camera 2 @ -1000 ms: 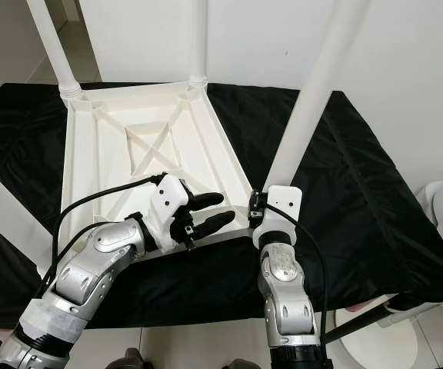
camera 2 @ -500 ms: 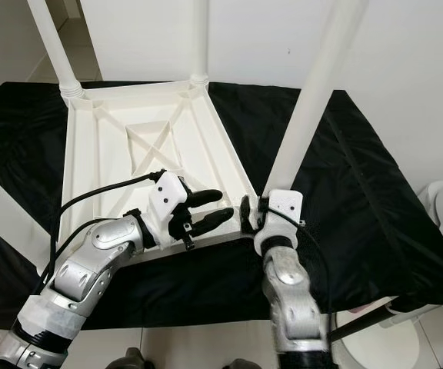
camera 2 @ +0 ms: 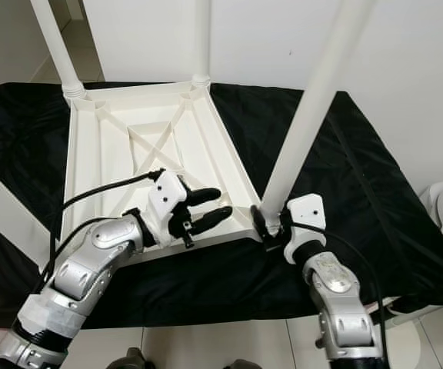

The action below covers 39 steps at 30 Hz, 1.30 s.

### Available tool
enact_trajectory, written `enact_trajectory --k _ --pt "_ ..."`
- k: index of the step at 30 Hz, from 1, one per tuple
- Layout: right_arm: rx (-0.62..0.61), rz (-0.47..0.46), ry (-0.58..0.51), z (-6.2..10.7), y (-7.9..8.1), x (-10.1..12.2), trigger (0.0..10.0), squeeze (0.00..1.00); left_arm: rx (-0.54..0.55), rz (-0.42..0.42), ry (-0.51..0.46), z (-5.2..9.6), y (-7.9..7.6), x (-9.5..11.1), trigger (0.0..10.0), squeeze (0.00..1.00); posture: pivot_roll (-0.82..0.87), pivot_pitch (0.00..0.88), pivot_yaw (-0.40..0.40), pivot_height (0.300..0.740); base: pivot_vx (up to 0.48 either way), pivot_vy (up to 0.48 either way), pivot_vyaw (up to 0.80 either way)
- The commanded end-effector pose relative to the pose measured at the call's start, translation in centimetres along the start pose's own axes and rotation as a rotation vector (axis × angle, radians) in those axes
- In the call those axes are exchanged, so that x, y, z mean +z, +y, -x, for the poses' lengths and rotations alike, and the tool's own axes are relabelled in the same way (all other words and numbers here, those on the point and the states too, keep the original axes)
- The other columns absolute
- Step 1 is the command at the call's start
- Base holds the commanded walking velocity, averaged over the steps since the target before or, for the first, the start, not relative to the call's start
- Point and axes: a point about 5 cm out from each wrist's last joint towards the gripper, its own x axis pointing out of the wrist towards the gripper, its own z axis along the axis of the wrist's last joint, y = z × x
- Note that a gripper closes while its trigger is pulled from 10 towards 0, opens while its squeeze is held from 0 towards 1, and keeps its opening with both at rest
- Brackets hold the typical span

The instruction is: Building children table

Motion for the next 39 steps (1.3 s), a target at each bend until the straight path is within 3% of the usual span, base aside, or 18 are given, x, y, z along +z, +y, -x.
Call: enact_trajectory --k 1,11,12,14,15,17,27,28,29,39 --pt "0.062 0.017 -0.013 -0.6 -0.5 0.1 10.0 0.0 -0.046 -0.008 0.0 -0.2 -0.4 0.0 10.0 0.0 0.0 0.0 -0.019 0.74 0.0 0.0 0.0" --pt "0.149 0.019 -0.011 -2.3 -0.6 -0.2 9.9 0.0 -0.063 0.017 0.027 -0.1 -0.7 -0.7 10.0 0.0 0.01 0.0 -0.015 0.74 0.0 0.0 0.0" --pt "0.175 0.024 -0.011 -2.8 -0.4 -0.3 4.4 0.0 -0.072 0.027 0.034 -0.1 -0.9 -0.9 10.0 0.0 0.01 0.0 -0.017 0.74 0.0 0.0 0.0" --pt "0.175 0.024 -0.011 -2.8 -0.4 -0.3 4.4 0.0 -0.072 0.027 0.034 -0.1 -0.9 -0.9 10.0 0.0 0.01 0.0 -0.017 0.74 0.0 0.0 0.0" --pt "0.195 0.019 -0.01 -3.1 -0.2 -0.4 0.2 0.0 -0.077 0.034 0.037 0.0 -1.1 -1.0 10.0 0.0 0.01 0.0 -0.017 0.74 0.0 0.0 0.0" --pt "0.212 0.001 -0.016 -3.3 0.0 -0.6 0.0 0.0 -0.084 0.048 0.045 -0.1 -1.2 -1.1 10.0 0.0 0.01 0.0 -0.017 0.74 0.0 0.0 0.0" --pt "0.225 -0.059 -0.03 -3.3 -0.3 -1.1 0.0 0.0 -0.064 0.099 0.071 -0.3 -0.9 -1.1 10.0 0.0 0.01 0.0 -0.022 0.74 0.0 0.0 0.0" --pt "0.192 -0.083 -0.033 -3.3 -0.6 -1.0 4.3 0.0 -0.055 0.133 0.072 -0.4 -0.5 -1.0 10.0 0.0 0.02 0.0 -0.021 0.74 0.0 0.0 0.0" --pt "0.161 -0.099 -0.037 -3.5 -0.7 -0.8 10.0 0.0 -0.036 0.138 0.083 -0.4 -0.1 -0.9 10.0 0.0 0.02 0.0 -0.024 0.74 0.0 0.0 0.0" --pt "-0.029 -0.122 -0.029 -4.1 -0.8 0.0 10.0 0.0 0.016 0.123 0.101 -0.3 0.8 -1.0 10.0 0.0 0.02 0.0 -0.031 0.74 0.0 0.0 0.0"
